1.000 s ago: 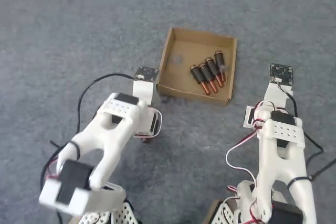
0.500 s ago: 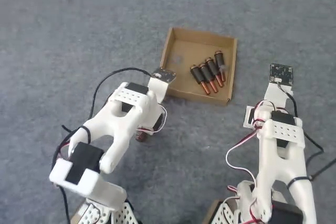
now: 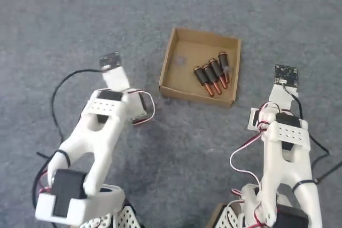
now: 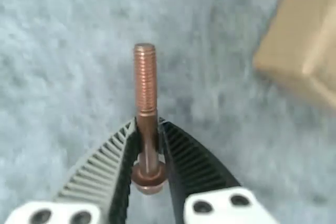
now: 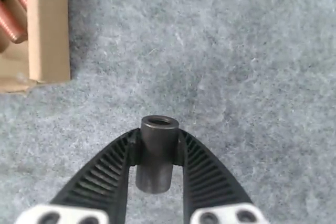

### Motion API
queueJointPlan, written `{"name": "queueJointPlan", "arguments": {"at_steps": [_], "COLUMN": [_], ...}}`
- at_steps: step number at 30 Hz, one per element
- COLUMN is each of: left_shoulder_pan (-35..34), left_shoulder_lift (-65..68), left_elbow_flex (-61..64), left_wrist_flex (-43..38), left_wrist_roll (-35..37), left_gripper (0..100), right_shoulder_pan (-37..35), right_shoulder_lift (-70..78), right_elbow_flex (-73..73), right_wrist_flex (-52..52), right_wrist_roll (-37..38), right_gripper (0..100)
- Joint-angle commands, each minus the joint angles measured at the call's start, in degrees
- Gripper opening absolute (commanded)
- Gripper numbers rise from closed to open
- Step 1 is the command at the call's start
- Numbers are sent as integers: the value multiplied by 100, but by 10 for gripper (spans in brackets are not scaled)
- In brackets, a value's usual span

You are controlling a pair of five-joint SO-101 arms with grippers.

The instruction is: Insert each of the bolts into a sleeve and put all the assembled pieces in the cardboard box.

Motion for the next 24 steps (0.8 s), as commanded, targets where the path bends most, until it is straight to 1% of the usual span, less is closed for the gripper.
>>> {"name": "queueJointPlan", "arguments": {"at_steps": [1,2,4,8,12,14,16,19,22,24], "left_shoulder_pan": [-316,-378,-466,-554,-536,-536,-536,-501,-501,-510], "left_shoulder_lift": [-422,-413,-422,-422,-422,-422,-422,-422,-369,-360], "left_elbow_flex": [48,48,48,92,-4,-119,-233,-400,-629,-769], "left_wrist_flex": [-756,-765,-756,-747,-343,-123,97,404,835,1284], "left_wrist_roll": [642,756,721,712,598,149,-387,-1196,-1952,-2576], "left_gripper": [13,13,33,114,146,134,102,6,13,12], "right_shoulder_pan": [-75,-75,-75,-75,-75,-75,-75,-84,-84,-84], "right_shoulder_lift": [-259,-259,-259,-259,-259,-259,-259,-259,-259,-259], "right_elbow_flex": [-26,-26,-26,-26,-26,-18,-18,-18,-18,-18], "right_wrist_flex": [-84,-84,-84,-84,-84,-84,-84,-84,-84,-84], "right_wrist_roll": [88,88,88,88,88,88,88,88,88,88], "right_gripper": [7,7,7,7,7,7,7,7,7,7]}}
